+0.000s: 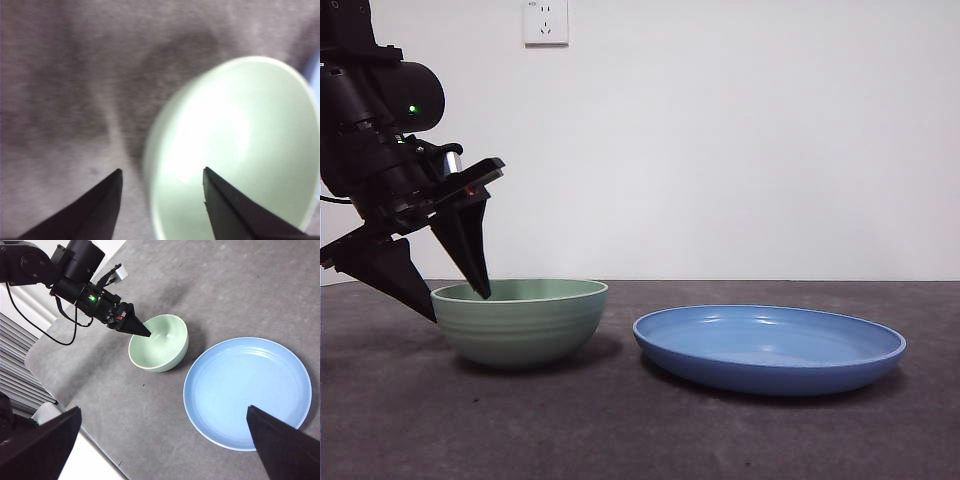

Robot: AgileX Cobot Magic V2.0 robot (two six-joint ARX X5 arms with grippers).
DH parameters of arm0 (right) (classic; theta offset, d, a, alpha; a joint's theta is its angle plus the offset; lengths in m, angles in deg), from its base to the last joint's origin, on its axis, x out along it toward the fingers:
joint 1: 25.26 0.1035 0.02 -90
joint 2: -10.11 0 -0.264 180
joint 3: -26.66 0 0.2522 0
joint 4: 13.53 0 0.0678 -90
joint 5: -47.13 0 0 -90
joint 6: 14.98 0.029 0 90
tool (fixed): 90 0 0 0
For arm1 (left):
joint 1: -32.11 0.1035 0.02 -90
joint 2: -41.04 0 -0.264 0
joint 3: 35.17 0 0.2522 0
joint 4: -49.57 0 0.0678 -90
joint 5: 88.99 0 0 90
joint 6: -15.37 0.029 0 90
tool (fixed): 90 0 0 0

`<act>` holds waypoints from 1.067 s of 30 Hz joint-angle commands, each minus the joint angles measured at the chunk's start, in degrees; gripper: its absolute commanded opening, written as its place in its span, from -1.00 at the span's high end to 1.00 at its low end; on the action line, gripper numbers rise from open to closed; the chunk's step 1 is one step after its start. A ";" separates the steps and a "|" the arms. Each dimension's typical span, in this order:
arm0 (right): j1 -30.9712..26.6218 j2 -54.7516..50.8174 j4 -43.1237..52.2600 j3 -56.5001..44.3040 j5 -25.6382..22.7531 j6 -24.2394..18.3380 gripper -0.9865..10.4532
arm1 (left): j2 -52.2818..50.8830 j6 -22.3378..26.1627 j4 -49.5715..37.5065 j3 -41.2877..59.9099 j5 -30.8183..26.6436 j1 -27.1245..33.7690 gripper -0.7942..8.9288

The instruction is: Place the green bowl on the blue plate

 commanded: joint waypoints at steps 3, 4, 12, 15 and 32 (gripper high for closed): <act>0.17 0.28 0.39 0.87 0.04 0.59 -0.26 | 1.46 -0.37 0.07 -1.18 -0.74 -0.11 0.49; 0.17 0.28 0.39 0.87 0.04 0.61 -0.26 | 1.62 -0.35 0.04 -1.18 -0.74 -0.11 0.52; 0.17 0.26 0.35 0.87 0.07 0.61 -0.26 | 3.61 -0.35 0.07 -1.18 -0.72 -0.11 0.73; 0.17 0.26 0.35 0.87 0.07 0.61 -0.26 | 3.56 -0.37 -0.09 -1.36 -0.72 -0.11 0.82; 0.11 -2.71 -3.13 1.25 -4.70 0.37 -0.26 | 3.91 -0.07 15.19 -21.81 -10.14 -8.28 0.82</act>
